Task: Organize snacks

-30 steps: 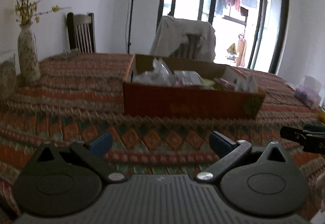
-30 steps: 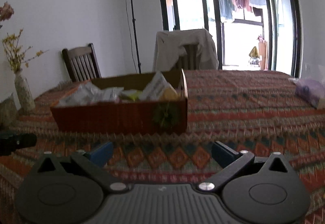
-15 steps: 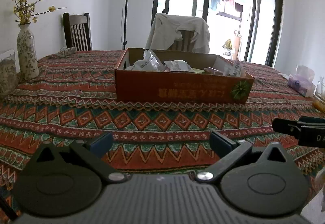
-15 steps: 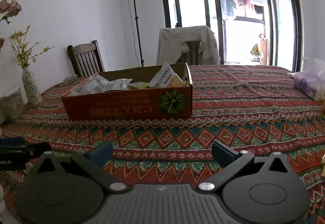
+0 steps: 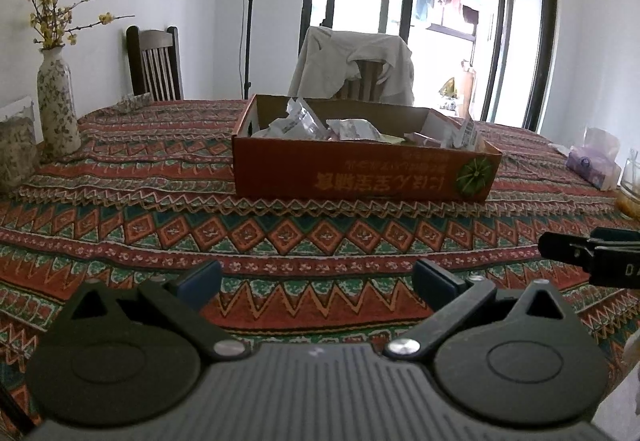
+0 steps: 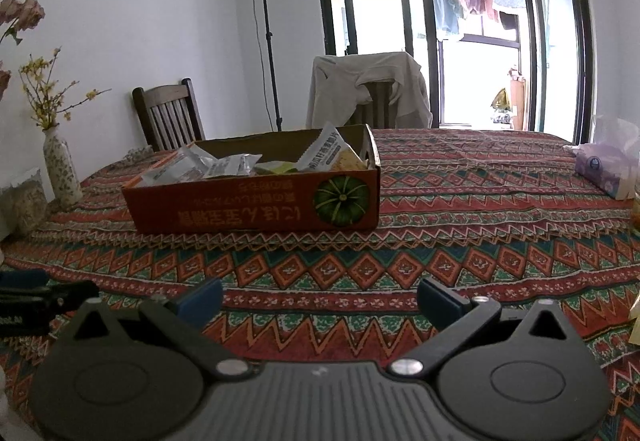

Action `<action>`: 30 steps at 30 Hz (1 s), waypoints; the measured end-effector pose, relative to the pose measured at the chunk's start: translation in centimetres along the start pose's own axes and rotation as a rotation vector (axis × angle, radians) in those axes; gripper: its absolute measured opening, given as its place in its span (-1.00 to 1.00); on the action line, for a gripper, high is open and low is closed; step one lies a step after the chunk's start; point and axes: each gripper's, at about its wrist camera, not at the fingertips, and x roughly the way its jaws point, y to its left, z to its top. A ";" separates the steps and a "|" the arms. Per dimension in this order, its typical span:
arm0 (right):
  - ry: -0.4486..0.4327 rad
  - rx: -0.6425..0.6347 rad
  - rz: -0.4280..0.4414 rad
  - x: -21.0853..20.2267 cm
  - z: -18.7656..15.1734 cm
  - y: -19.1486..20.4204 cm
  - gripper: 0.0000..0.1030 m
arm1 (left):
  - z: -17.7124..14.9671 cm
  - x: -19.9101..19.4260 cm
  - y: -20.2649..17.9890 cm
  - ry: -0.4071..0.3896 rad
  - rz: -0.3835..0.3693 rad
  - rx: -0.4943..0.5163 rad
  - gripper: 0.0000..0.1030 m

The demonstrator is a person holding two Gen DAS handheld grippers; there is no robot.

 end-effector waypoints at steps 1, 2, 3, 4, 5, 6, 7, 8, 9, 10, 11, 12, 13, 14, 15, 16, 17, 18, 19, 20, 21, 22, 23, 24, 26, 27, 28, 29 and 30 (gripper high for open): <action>0.000 0.000 0.000 0.0 0.0 0.0 1.00 | 0.0 0.0 0.0 0.000 -0.001 -0.001 1.00; 0.000 0.000 0.000 0.0 0.0 0.0 1.00 | 0.0 0.0 0.0 0.000 0.000 -0.002 1.00; 0.000 0.000 0.000 0.0 0.0 0.0 1.00 | 0.0 0.0 0.0 0.000 0.001 -0.001 1.00; 0.000 0.000 0.000 0.0 0.0 0.0 1.00 | 0.0 0.0 0.0 0.001 0.001 -0.001 1.00; 0.000 0.000 0.000 0.0 0.0 0.0 1.00 | 0.0 0.0 0.0 0.001 0.001 -0.001 1.00; 0.000 0.000 0.000 0.0 0.0 0.0 1.00 | 0.0 0.0 0.0 -0.001 0.001 -0.001 1.00; -0.001 0.000 0.000 0.0 0.0 0.0 1.00 | 0.0 0.0 0.0 -0.002 0.001 0.000 1.00; -0.001 -0.001 0.001 0.0 0.0 0.0 1.00 | 0.0 0.0 0.0 -0.004 0.002 0.001 1.00; -0.001 -0.002 0.001 0.0 0.0 0.1 1.00 | 0.0 0.0 0.0 -0.005 0.003 0.002 1.00; -0.001 -0.003 0.001 0.0 0.0 0.1 1.00 | 0.0 0.0 0.1 -0.005 0.003 0.001 1.00; 0.000 -0.003 0.001 0.0 -0.1 0.1 1.00 | 0.0 0.0 0.1 -0.004 0.002 0.000 1.00; -0.001 -0.004 0.001 0.0 -0.1 0.1 1.00 | 0.0 0.0 0.1 -0.004 0.003 0.001 1.00; -0.001 -0.004 0.001 0.0 -0.1 0.1 1.00 | -0.1 0.0 0.1 -0.005 0.004 0.002 1.00; -0.001 -0.004 0.001 0.0 -0.1 0.1 1.00 | 0.0 0.0 0.1 -0.004 0.004 0.001 1.00; -0.001 -0.004 0.001 0.0 -0.1 0.1 1.00 | 0.0 -0.1 0.1 -0.004 0.003 0.000 1.00; -0.001 -0.004 0.001 0.0 -0.1 0.1 1.00 | 0.0 0.0 0.1 -0.005 0.004 0.002 1.00; -0.001 -0.004 0.001 0.0 -0.1 0.1 1.00 | 0.0 0.0 0.1 -0.005 0.004 0.002 1.00; 0.000 -0.004 0.002 0.0 -0.1 0.1 1.00 | 0.0 0.0 0.1 -0.005 0.004 0.001 1.00; 0.000 -0.004 0.001 0.0 -0.1 0.1 1.00 | 0.0 0.0 0.1 -0.005 0.004 0.002 1.00; 0.000 -0.004 0.001 0.0 -0.1 0.1 1.00 | 0.0 0.0 0.1 -0.005 0.004 0.002 1.00; -0.001 -0.004 0.001 0.0 -0.1 0.1 1.00 | 0.0 0.0 0.1 -0.004 0.002 0.001 1.00; -0.001 -0.004 0.002 0.0 -0.1 0.1 1.00 | 0.0 -0.1 0.1 -0.004 0.001 0.001 1.00; -0.001 -0.004 0.001 0.0 -0.1 0.1 1.00 | 0.0 -0.1 0.2 -0.005 0.002 0.002 1.00; -0.001 -0.004 0.001 0.0 -0.1 0.1 1.00 | 0.0 -0.1 0.2 -0.005 0.001 0.002 1.00; 0.000 -0.004 0.002 0.0 -0.1 0.2 1.00 | 0.0 -0.1 0.2 -0.005 0.001 0.002 1.00; 0.000 -0.004 0.001 0.0 -0.1 0.2 1.00 | 0.0 -0.1 0.2 -0.005 0.001 0.001 1.00; 0.000 -0.004 0.002 0.0 -0.1 0.2 1.00 | 0.0 -0.1 0.2 -0.004 0.001 0.001 1.00; 0.000 -0.004 0.002 0.0 -0.1 0.2 1.00 | 0.0 -0.1 0.2 -0.003 0.000 0.000 1.00; 0.000 -0.004 0.002 0.0 -0.1 0.2 1.00 | 0.0 -0.1 0.3 -0.003 0.001 0.000 1.00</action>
